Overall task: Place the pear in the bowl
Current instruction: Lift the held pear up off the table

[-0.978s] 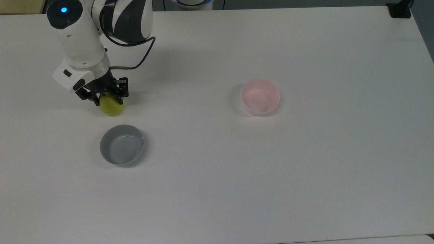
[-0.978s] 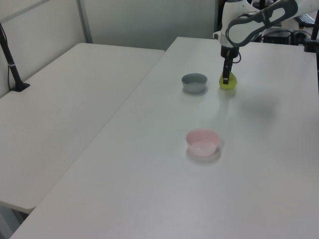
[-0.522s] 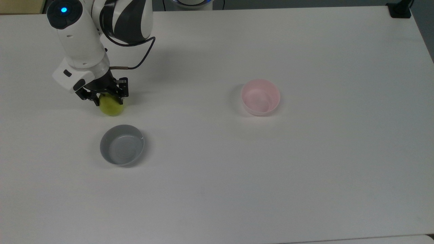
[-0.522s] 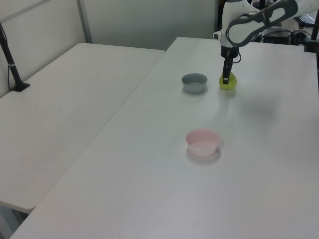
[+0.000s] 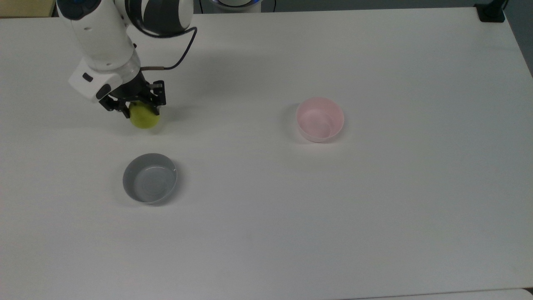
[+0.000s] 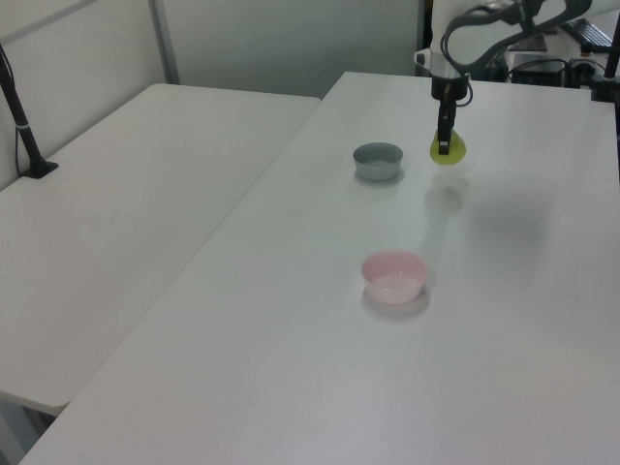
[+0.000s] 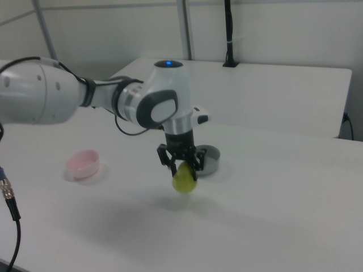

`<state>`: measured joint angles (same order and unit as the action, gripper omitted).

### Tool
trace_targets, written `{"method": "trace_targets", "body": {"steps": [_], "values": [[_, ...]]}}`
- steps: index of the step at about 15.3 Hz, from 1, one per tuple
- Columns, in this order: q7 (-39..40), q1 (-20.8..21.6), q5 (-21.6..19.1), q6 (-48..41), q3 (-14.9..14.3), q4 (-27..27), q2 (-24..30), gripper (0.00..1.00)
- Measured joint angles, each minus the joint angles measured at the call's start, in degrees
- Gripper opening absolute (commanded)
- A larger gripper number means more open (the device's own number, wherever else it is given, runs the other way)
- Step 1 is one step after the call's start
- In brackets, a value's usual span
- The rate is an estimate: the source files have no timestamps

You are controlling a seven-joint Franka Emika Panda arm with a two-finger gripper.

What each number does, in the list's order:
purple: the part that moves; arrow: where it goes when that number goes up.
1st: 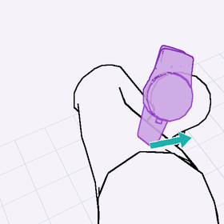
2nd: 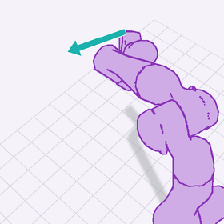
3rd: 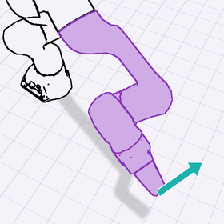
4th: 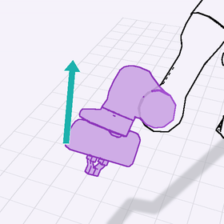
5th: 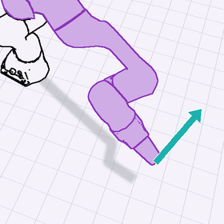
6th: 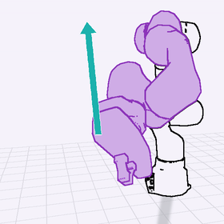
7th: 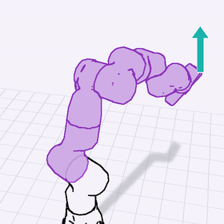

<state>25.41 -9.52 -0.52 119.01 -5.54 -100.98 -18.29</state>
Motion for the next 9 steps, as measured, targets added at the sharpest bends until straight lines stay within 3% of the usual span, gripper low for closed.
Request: {"method": "trace_targets", "body": {"steps": [5,9], "values": [[0.0,2.5,0.1,-16.4,0.2,7.5,6.2,0.18],[-2.3,5.1,0.1,-21.5,0.3,9.4,12.2,0.18]]}}
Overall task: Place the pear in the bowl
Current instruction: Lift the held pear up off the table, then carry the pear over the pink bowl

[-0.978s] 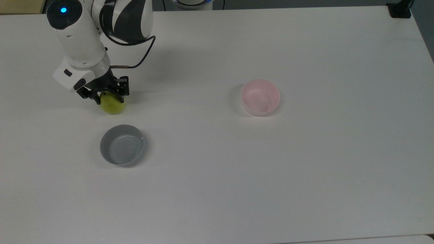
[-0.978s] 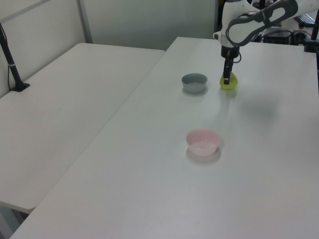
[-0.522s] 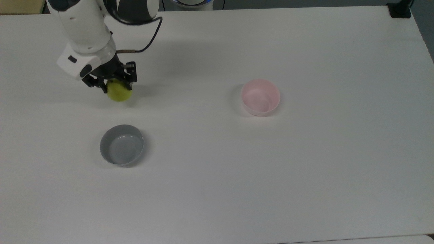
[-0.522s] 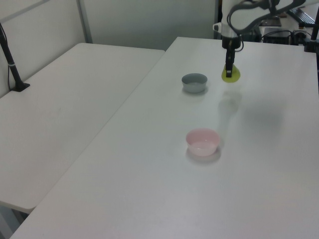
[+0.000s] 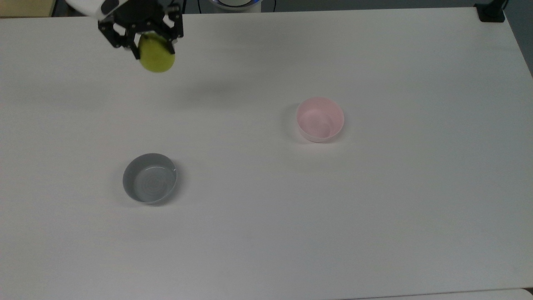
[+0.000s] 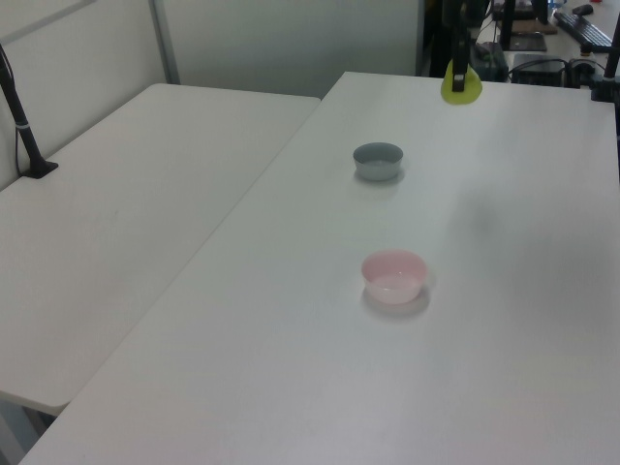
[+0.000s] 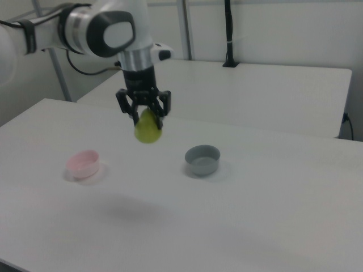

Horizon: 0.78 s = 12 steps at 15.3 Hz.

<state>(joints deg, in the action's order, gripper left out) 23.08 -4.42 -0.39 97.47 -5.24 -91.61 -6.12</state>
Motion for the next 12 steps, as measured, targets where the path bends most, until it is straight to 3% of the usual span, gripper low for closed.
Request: {"method": "trace_targets", "body": {"steps": [5,12], "values": [[-2.4,3.0,0.0,-3.1,0.0,-0.1,3.8,0.18],[-9.9,8.1,-1.5,-3.0,0.1,-0.7,4.5,0.18]]}}
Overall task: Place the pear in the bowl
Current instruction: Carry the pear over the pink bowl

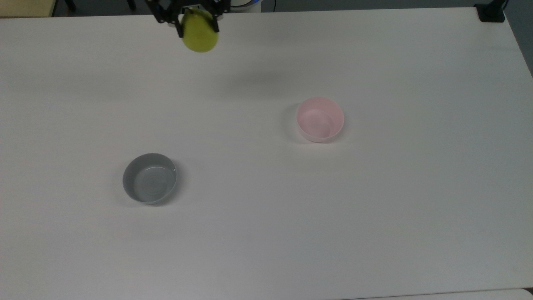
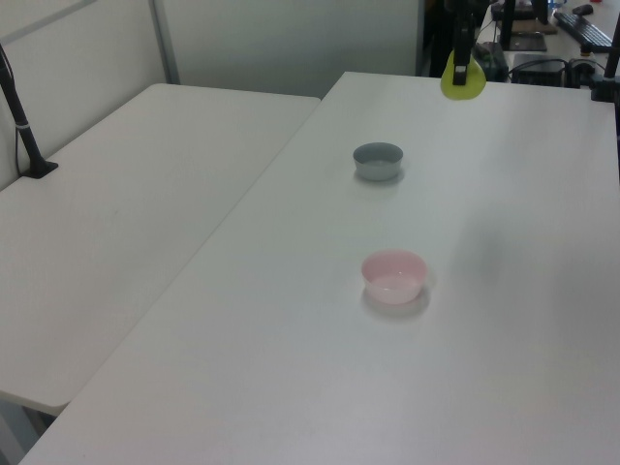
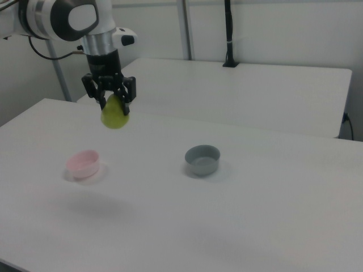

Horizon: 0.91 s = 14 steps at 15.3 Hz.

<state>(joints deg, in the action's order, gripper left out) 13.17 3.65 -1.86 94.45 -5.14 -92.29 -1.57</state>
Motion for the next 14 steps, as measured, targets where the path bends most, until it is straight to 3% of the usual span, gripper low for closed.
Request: {"method": "trace_targets", "body": {"steps": [5,10,14], "values": [[-7.9,5.3,-1.3,3.3,0.5,-1.6,0.0,0.18],[-15.9,6.8,-1.4,12.6,6.6,-8.2,-1.6,0.18],[-20.4,9.8,-1.3,18.3,8.3,-9.3,-7.3,0.18]]}}
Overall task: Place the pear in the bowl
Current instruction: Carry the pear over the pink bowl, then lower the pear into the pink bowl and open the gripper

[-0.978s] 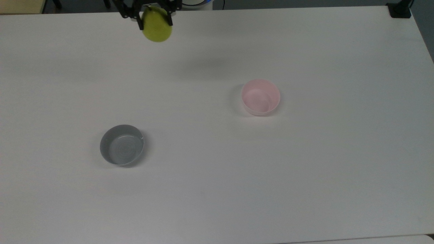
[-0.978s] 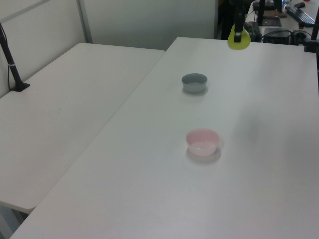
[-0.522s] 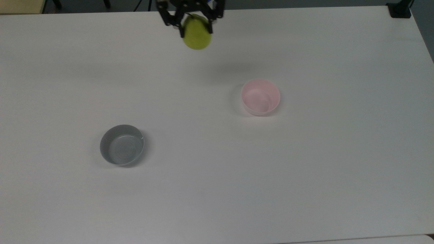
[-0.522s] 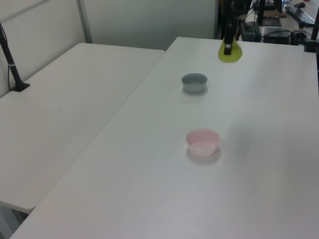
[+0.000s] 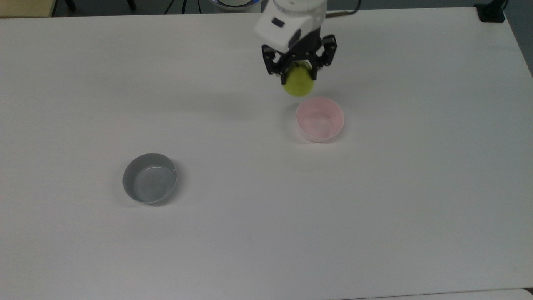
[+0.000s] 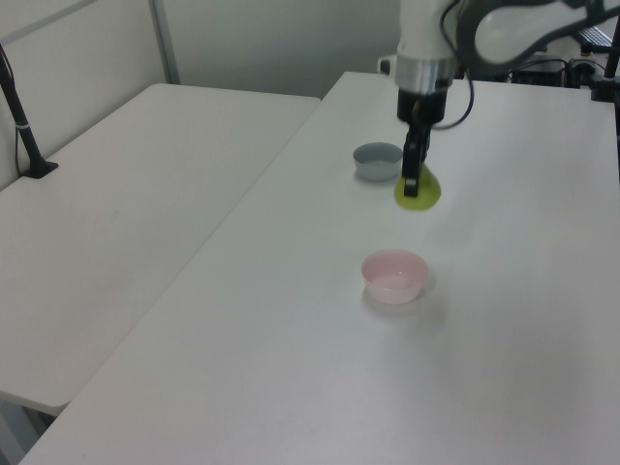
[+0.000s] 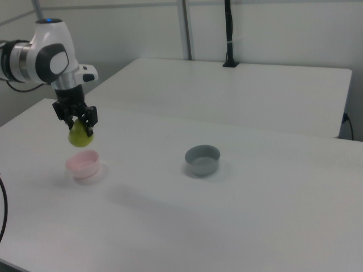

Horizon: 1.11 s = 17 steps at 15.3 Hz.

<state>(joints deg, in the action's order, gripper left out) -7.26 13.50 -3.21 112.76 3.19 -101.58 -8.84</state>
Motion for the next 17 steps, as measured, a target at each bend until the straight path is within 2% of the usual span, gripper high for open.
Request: {"method": "trace_targets", "body": {"steps": [6,13,14,17], "values": [[-3.4,3.4,1.0,5.5,0.1,0.0,-5.5,0.18],[-5.7,4.5,3.6,9.9,0.7,0.0,-10.5,0.19],[-5.9,4.6,3.7,9.9,0.7,0.0,-10.9,0.24],[-6.4,4.6,4.3,9.9,1.0,0.1,-11.5,0.72]]}}
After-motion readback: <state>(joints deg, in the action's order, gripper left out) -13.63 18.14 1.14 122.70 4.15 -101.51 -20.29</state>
